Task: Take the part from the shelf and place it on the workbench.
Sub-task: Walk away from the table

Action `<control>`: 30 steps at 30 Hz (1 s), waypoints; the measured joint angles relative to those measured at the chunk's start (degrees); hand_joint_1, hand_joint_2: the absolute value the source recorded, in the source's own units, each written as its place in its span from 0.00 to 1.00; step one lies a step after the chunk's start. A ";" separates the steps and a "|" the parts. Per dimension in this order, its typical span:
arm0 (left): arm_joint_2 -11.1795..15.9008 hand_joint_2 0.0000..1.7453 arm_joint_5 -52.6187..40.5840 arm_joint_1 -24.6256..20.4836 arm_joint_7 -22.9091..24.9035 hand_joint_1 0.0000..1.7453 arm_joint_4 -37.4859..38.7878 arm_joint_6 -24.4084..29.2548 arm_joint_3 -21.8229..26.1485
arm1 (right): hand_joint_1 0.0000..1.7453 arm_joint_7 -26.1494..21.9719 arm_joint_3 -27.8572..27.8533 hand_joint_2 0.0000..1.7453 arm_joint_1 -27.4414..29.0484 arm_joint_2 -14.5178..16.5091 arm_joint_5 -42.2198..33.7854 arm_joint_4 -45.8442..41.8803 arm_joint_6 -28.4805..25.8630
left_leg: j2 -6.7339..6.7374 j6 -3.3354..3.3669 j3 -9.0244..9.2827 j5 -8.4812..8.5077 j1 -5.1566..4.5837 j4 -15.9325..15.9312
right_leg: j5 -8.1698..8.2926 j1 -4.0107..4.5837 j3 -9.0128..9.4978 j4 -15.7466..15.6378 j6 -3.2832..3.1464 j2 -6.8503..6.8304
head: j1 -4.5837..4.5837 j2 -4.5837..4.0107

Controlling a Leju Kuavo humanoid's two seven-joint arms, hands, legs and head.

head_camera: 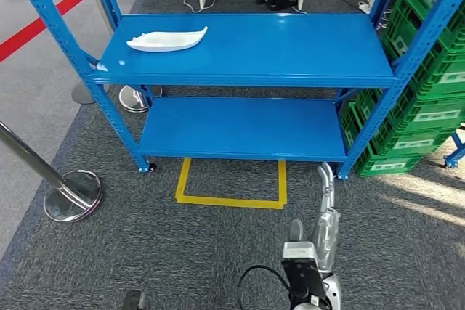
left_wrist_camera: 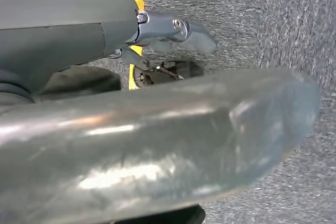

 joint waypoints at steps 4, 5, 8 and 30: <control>0.13 0.00 -0.61 0.07 0.27 0.00 0.00 -0.32 0.02 | 0.00 2.38 -4.57 0.00 -2.78 0.26 1.59 14.93 1.51 | -0.47 0.15 -1.24 3.39 0.04 0.04 | 0.04 0.00 0.05 0.00 0.07 1.35 | -0.05 0.00; 0.13 0.00 -0.81 0.03 0.32 0.00 0.00 -0.45 0.01 | 0.00 2.42 -5.90 0.00 -3.98 0.33 1.82 19.63 1.91 | -0.58 0.19 0.52 5.57 0.11 -3.94 | 0.08 0.00 0.07 0.01 0.24 1.61 | -0.08 0.00; 0.06 0.00 -1.60 -0.20 0.67 0.00 0.00 -0.84 -0.01 | 0.00 2.95 -10.02 0.00 -7.96 0.42 2.37 34.64 3.11 | -1.17 0.80 3.73 7.86 0.16 -11.42 | 0.18 0.28 -0.16 0.04 1.13 2.08 | -0.27 0.01; -0.05 0.00 -3.88 -0.49 2.17 0.00 0.00 -0.97 -0.27 | 0.00 29.22 -21.64 0.50 -13.25 -0.54 5.48 80.11 12.84 | -0.88 0.15 0.29 2.15 -0.08 -3.32 | -0.32 0.24 0.04 0.25 0.01 0.93 | -0.16 0.00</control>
